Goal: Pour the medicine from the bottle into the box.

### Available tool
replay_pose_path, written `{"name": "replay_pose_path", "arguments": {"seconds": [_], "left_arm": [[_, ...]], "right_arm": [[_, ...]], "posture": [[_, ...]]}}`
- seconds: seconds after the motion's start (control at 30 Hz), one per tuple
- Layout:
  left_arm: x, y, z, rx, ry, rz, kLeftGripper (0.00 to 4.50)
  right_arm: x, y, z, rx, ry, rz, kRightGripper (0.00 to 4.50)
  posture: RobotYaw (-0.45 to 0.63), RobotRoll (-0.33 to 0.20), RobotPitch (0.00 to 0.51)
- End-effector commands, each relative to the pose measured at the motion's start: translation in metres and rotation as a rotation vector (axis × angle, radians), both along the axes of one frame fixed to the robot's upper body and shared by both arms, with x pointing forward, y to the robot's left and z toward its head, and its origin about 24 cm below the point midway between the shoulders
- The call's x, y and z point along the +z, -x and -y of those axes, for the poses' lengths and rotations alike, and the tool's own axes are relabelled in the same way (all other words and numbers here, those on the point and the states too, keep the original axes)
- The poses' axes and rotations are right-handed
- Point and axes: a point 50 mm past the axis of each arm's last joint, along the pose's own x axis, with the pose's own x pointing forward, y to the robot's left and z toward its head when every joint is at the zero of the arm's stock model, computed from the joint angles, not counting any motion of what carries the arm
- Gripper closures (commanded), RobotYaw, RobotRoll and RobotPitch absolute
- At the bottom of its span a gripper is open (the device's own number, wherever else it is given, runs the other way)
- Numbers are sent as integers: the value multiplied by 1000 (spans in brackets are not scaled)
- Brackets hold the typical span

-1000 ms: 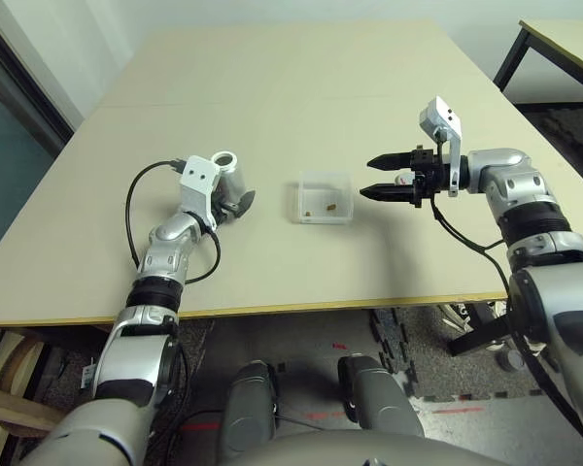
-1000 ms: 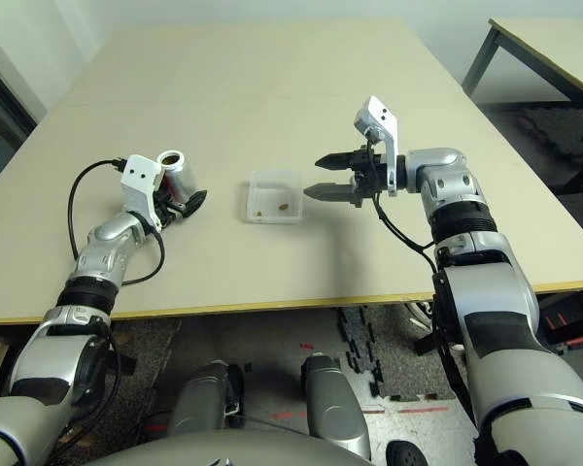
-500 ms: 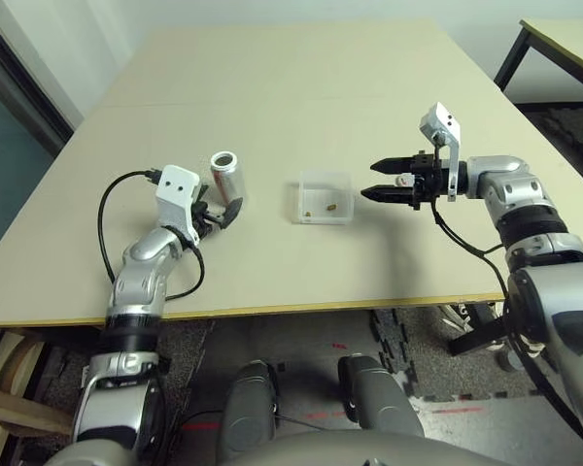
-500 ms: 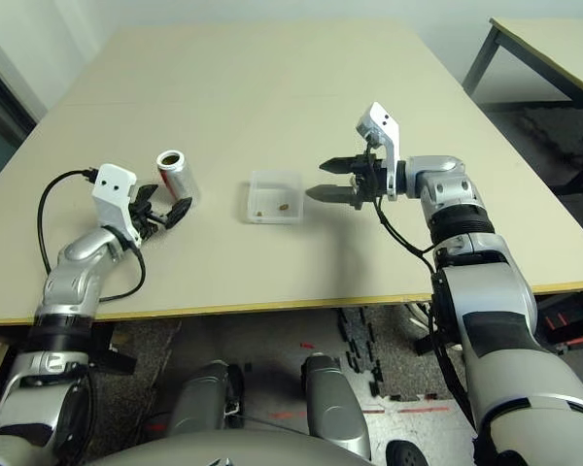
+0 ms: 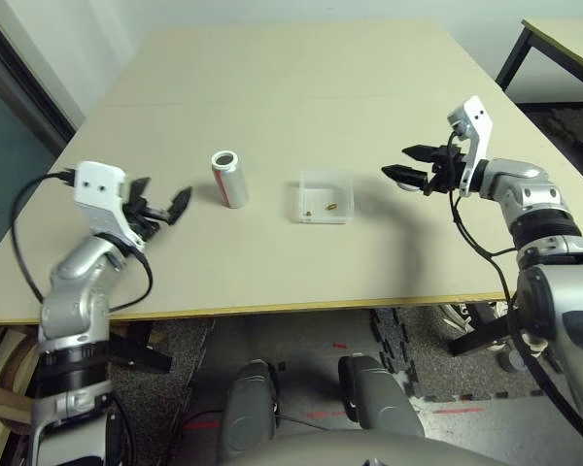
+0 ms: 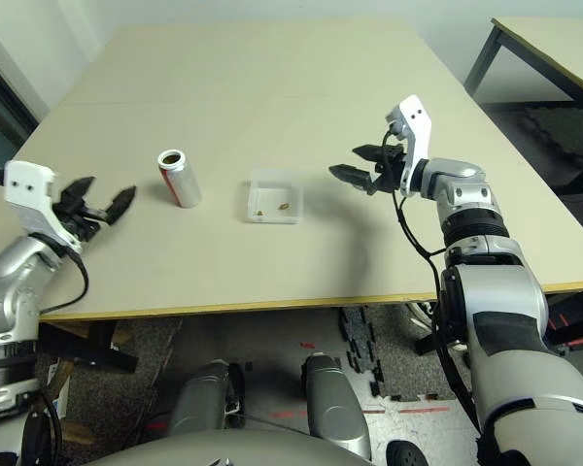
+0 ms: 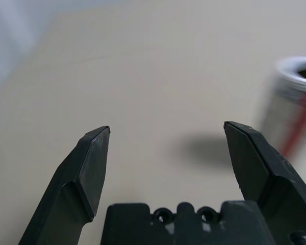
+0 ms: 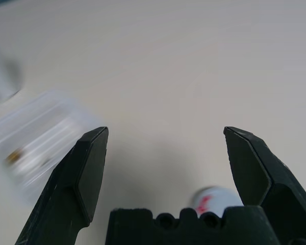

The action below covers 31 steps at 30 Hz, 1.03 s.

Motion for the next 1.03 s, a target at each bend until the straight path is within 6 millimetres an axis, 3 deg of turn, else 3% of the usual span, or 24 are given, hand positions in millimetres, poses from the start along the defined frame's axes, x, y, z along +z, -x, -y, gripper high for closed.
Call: {"name": "replay_pose_path", "arguments": {"seconds": [0.03,0.23,0.53,1.03], "left_arm": [[3,-8,-15,46,-4,-6,15],[8,-22,-31,60,-26,-16,15],[12,-36,-35,65,-32,-1,15],[15,-40,-44,81,-48,11,15]], "right_arm": [[1,3,21,-170,-32,70,0],[1,10,43,-322,-3,142,0],[-7,28,77,-523,25,185,0],[-19,37,83,-557,20,169,0]], "posture": [[-124,0,96],[-150,0,103],[-173,0,108],[-159,0,107]]}}
